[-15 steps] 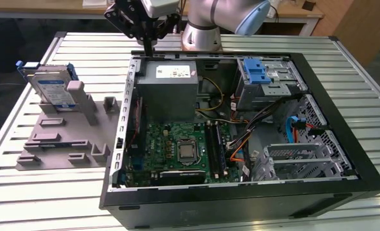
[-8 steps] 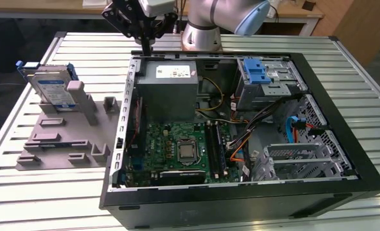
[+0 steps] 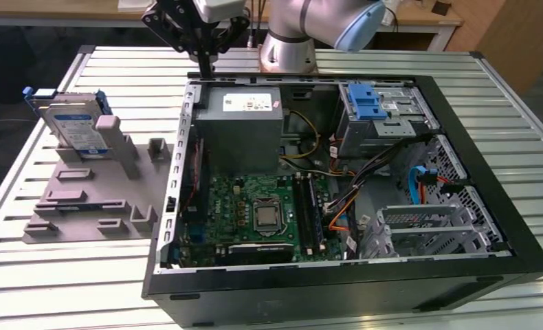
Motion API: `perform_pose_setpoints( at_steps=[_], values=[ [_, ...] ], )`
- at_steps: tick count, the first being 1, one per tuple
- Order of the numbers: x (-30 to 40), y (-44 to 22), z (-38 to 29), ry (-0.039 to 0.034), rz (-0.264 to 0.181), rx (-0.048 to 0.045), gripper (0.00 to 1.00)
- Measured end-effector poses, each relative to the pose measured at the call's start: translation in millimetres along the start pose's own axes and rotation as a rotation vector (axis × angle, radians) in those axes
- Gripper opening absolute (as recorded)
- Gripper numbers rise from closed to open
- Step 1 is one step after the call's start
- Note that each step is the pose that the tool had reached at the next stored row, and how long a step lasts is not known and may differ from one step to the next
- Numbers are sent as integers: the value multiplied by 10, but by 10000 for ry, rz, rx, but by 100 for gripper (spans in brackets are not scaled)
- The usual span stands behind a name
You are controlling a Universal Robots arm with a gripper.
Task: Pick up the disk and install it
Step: 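Reach for the disk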
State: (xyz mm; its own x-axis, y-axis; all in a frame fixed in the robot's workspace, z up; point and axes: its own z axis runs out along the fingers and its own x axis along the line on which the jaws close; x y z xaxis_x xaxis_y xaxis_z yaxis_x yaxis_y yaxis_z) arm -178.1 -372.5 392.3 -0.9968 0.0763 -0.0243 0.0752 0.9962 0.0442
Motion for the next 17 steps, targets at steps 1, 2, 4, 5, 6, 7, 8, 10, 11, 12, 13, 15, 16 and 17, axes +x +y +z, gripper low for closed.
perform_pose_setpoints(
  at_steps=[1, 2, 4, 5, 6, 7, 8, 10, 11, 12, 13, 15, 16, 17],
  values=[
    [8, 6, 0, 0, -1, 0, 11],
    [16, 11, 1, -1, -1, 0, 11],
    [31, 23, 1, -1, -1, -1, 11],
    [40, 28, 2, -1, -1, -1, 11],
    [48, 33, 2, -2, -1, -2, 11],
    [56, 38, 2, -1, -2, -1, 11],
    [65, 42, 3, -1, -2, -2, 11],
    [86, 51, 3, -1, -1, -1, 11],
    [96, 55, 3, -1, -1, -1, 11],
    [107, 58, 3, -1, -1, -1, 11],
    [119, 62, 3, -1, -1, -2, 11],
    [140, 68, 4, -1, -1, -1, 11],
    [150, 71, 4, -1, -1, -1, 11],
    [159, 74, 4, -1, -2, -1, 11]
  ],
)
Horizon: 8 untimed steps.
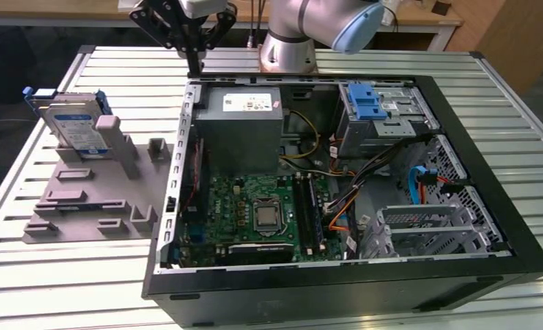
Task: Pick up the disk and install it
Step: 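Reach for the disk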
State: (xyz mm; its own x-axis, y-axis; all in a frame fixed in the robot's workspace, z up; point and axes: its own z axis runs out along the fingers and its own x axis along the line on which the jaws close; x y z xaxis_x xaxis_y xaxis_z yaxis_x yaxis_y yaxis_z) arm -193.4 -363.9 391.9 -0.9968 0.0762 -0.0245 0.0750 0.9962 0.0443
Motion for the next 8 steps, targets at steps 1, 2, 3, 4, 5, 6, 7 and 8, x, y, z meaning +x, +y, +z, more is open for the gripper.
perform_pose_setpoints(
  at_steps=[1, 2, 3, 4, 5, 6, 7, 8],
  values=[
    [9, 4, 0, 0, 0, 0, 11],
    [19, 8, 0, 1, 0, 1, 11],
    [27, 12, 0, 0, 0, 0, 11],
    [36, 16, 1, 0, 0, -1, 11],
    [44, 22, 1, 0, 0, -1, 11],
    [51, 27, 2, 0, 0, 0, 11],
    [57, 32, 1, 1, 1, 1, 11],
    [61, 35, 1, 1, 1, 1, 11]
  ],
)
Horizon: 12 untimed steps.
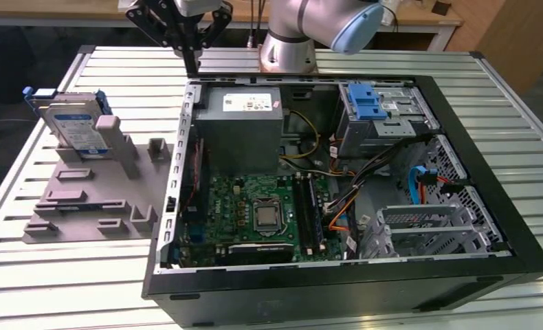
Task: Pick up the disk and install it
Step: 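Reach for the disk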
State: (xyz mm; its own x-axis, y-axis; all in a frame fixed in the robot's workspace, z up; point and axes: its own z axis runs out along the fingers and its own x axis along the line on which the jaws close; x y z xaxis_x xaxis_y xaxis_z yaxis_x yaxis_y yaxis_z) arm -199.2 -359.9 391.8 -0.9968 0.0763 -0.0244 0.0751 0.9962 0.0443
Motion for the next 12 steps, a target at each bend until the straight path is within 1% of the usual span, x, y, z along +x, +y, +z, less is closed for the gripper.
perform_pose_setpoints(
  at_steps=[8, 12],
  values=[
    [5, 4, 1, -1, -1, -1, 11],
    [31, 14, 2, -1, 0, -1, 11]
  ],
)
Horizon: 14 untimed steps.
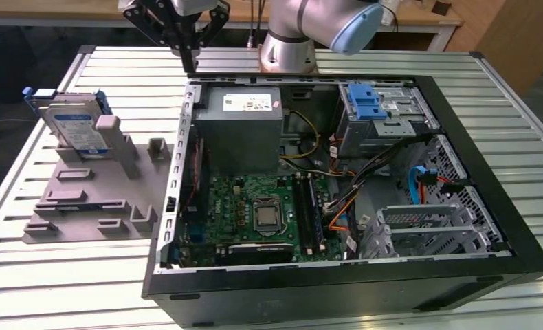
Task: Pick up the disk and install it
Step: 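Reach for the disk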
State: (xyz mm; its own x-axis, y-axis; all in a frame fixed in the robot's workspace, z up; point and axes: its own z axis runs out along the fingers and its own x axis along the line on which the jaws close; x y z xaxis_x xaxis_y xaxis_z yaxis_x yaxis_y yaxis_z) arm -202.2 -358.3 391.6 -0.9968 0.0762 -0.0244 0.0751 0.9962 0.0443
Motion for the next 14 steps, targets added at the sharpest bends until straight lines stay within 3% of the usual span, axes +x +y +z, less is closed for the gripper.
perform_pose_setpoints(
  at_steps=[5, 10, 14],
  values=[
    [52, 38, 3, 8, -1, -1, 11],
    [131, 55, 5, 70, 9, 6, 11],
    [140, 55, 6, 70, 7, 5, 11]
  ],
)
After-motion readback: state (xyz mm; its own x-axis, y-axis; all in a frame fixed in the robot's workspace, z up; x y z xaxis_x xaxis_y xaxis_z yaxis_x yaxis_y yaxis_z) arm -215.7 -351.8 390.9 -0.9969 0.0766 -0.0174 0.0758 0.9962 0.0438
